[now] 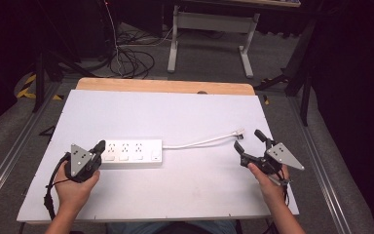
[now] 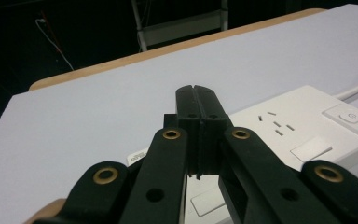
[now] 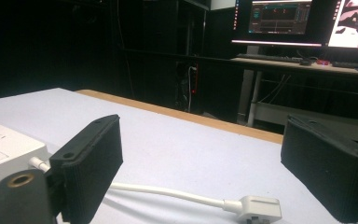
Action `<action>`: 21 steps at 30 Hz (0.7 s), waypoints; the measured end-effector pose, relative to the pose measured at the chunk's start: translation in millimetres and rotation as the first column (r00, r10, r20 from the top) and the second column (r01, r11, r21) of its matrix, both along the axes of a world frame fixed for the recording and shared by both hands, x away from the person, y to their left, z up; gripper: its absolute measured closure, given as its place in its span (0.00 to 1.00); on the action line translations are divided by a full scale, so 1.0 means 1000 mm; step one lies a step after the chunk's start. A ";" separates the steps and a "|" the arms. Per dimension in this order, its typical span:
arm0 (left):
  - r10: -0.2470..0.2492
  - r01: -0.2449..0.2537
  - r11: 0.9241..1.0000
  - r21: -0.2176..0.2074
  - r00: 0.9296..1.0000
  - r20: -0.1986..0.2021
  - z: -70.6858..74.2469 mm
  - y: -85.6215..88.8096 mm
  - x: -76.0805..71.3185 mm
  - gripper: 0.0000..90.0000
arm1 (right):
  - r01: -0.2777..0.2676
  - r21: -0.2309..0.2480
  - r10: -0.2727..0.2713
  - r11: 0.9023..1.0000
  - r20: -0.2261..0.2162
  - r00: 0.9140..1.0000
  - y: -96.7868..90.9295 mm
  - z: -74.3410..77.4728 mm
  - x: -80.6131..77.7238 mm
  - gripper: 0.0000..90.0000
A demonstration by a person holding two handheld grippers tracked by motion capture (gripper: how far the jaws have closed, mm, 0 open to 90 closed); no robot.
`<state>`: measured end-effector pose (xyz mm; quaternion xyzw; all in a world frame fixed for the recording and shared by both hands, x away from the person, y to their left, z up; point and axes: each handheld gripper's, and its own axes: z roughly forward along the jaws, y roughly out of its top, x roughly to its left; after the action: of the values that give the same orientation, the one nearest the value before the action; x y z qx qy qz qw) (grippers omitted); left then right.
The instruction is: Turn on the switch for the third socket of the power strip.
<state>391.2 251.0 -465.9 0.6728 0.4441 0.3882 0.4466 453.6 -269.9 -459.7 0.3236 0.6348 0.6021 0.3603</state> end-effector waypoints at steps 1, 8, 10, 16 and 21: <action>-0.003 0.003 1.000 0.007 1.000 -0.003 0.000 0.000 0.001 1.00 | 0.000 0.000 0.000 1.000 0.000 1.000 0.000 0.000 0.000 0.15; -0.019 0.019 1.000 0.008 0.997 -0.071 -0.003 -0.003 0.004 1.00 | -0.003 0.000 0.003 1.000 -0.001 1.000 0.000 0.000 0.000 0.15; -0.026 0.027 1.000 0.010 0.996 -0.085 -0.004 -0.005 0.004 1.00 | -0.001 -0.003 0.001 1.000 0.000 1.000 0.000 0.000 0.000 0.15; -0.032 0.035 0.999 0.023 0.993 -0.110 -0.006 -0.007 0.006 1.00 | -0.002 -0.002 0.002 1.000 0.001 1.000 0.000 0.000 0.000 0.15; -0.036 0.039 0.999 0.023 0.992 -0.124 -0.007 -0.007 0.007 1.00 | -0.002 0.001 0.002 1.000 -0.002 1.000 0.000 0.000 0.000 0.15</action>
<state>398.6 243.8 -472.4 0.7093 0.4531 0.3430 0.4171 453.5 -269.9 -459.8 0.3235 0.6353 0.6024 0.3590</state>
